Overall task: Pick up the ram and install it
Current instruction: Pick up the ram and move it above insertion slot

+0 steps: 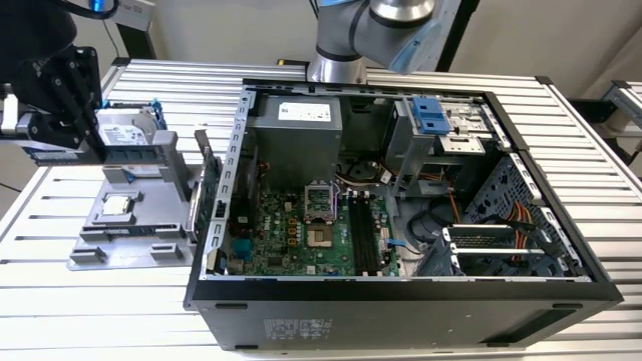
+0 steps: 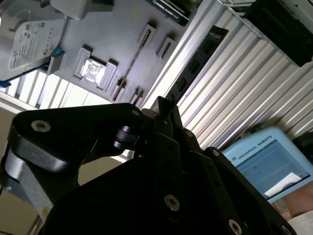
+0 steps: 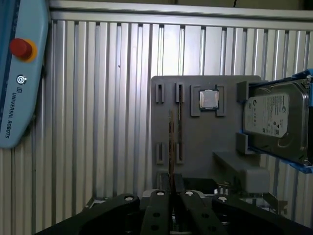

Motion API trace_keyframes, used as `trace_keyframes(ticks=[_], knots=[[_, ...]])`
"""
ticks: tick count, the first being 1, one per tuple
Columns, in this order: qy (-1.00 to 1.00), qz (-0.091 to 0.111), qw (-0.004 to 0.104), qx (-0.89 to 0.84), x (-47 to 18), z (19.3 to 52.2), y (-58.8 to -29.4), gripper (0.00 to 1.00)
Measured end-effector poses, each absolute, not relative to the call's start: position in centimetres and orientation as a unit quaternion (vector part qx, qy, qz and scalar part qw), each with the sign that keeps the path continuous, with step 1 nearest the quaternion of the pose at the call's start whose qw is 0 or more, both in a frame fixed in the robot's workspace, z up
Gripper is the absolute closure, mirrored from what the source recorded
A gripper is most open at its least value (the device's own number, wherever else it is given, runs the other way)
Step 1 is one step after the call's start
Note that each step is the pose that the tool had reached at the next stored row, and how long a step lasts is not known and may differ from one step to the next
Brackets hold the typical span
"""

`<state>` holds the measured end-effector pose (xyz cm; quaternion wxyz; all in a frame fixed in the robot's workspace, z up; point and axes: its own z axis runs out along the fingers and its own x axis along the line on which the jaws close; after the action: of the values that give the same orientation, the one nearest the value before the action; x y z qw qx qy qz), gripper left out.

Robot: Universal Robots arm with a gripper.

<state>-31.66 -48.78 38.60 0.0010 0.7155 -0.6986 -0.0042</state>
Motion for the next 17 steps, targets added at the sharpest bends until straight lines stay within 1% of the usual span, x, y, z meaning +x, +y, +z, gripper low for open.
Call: trace_keyframes(ticks=[17], knots=[[-0.699,-0.004,0.001,0.716,-29.9,38.6,-48.8,1.00]])
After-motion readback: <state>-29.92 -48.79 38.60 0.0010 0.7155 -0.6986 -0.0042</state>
